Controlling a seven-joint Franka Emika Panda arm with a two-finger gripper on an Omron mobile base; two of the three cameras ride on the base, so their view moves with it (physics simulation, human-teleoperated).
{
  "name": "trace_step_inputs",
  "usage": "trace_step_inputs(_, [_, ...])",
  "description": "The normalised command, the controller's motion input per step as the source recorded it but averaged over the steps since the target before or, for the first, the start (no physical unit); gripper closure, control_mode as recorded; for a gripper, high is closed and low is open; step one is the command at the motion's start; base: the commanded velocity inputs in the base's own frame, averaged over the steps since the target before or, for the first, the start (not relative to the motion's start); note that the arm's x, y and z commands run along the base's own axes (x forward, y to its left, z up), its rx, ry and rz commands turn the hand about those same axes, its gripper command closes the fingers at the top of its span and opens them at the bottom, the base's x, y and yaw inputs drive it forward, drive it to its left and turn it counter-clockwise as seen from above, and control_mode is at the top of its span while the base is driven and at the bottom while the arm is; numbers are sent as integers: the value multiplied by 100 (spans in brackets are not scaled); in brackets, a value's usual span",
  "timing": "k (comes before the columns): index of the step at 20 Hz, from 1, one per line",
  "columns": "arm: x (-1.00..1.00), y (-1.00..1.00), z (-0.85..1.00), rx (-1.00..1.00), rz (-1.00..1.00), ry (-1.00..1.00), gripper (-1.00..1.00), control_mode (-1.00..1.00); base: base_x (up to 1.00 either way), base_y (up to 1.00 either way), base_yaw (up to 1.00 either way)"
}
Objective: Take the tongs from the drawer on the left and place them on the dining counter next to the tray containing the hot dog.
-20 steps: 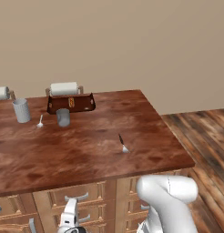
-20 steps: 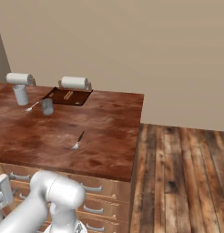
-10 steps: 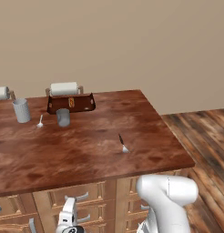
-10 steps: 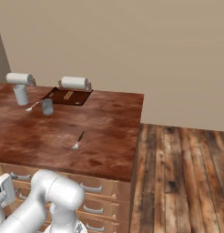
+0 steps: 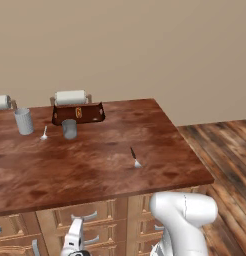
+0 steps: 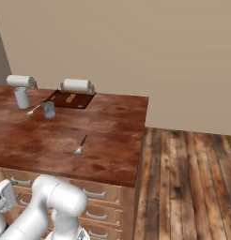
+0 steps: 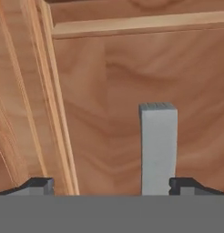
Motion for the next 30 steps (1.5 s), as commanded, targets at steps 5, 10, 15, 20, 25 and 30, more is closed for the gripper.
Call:
trace_step_inputs(5, [0,19,0,0,0,-19,-100,-100,0,0,0])
trace_step_inputs(10, [-1,10,3,0,0,-9,-100,-100,0,0,0])
trace_step_inputs(15, [8,0,7,0,0,0,-100,-100,0,0,0])
trace_step_inputs(20, [10,0,26,1,0,1,-100,-100,0,0,0])
trace_step_inputs(25, [20,-6,6,4,0,10,-100,-100,0,0,0])
trace_step_inputs(30, [19,-20,0,4,1,1,-100,-100,0,0,0])
